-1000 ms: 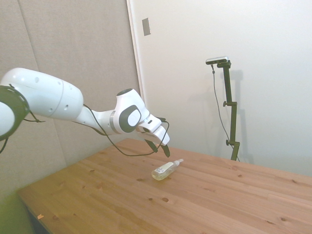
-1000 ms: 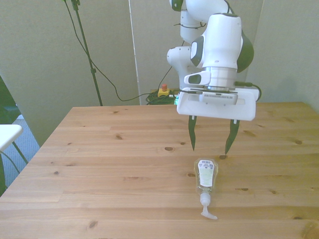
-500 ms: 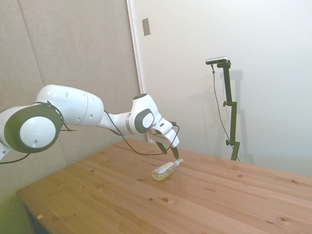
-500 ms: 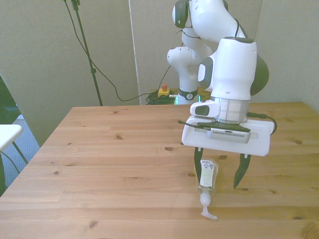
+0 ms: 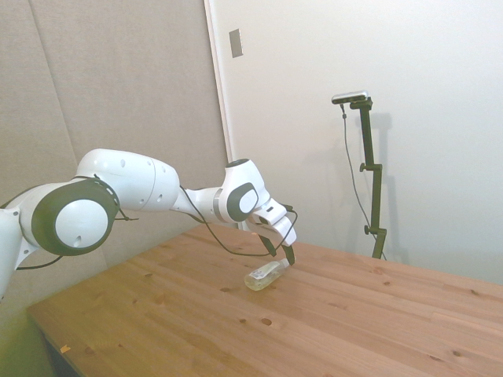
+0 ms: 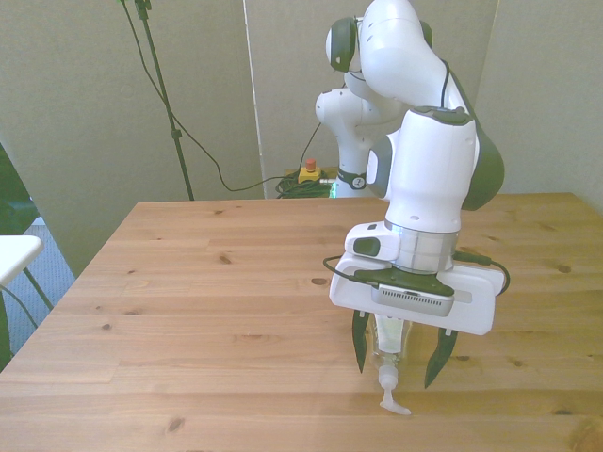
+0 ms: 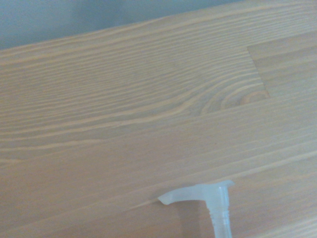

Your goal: Stand the sanitizer

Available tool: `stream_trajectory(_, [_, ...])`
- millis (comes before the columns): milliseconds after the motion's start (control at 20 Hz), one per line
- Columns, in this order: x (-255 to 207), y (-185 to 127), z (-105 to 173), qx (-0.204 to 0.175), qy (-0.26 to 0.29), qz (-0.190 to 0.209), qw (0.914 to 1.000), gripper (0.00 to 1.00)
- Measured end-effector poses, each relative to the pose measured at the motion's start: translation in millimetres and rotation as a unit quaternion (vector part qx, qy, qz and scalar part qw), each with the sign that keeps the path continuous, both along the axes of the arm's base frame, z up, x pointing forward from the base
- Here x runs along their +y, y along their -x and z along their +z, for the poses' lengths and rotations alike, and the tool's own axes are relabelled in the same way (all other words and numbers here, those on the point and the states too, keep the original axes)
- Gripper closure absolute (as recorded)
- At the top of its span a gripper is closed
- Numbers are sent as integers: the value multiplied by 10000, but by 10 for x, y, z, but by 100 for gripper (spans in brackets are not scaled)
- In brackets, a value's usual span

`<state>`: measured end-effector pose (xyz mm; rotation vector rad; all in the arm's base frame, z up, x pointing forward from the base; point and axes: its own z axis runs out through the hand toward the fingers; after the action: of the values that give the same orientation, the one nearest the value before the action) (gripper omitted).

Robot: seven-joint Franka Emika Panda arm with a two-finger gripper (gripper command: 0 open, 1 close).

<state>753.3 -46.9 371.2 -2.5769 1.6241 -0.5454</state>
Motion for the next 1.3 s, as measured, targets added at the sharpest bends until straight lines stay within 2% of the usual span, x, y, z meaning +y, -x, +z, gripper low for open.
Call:
stream_trajectory(450, [-60, -93, -131, 128, -31, -79, 9999, 0])
stream_trajectory(500, [-67, -103, -143, 140, -49, -92, 9998, 100])
stream_trajectory(1300, [-193, -123, -186, 173, -141, -204, 9995, 100])
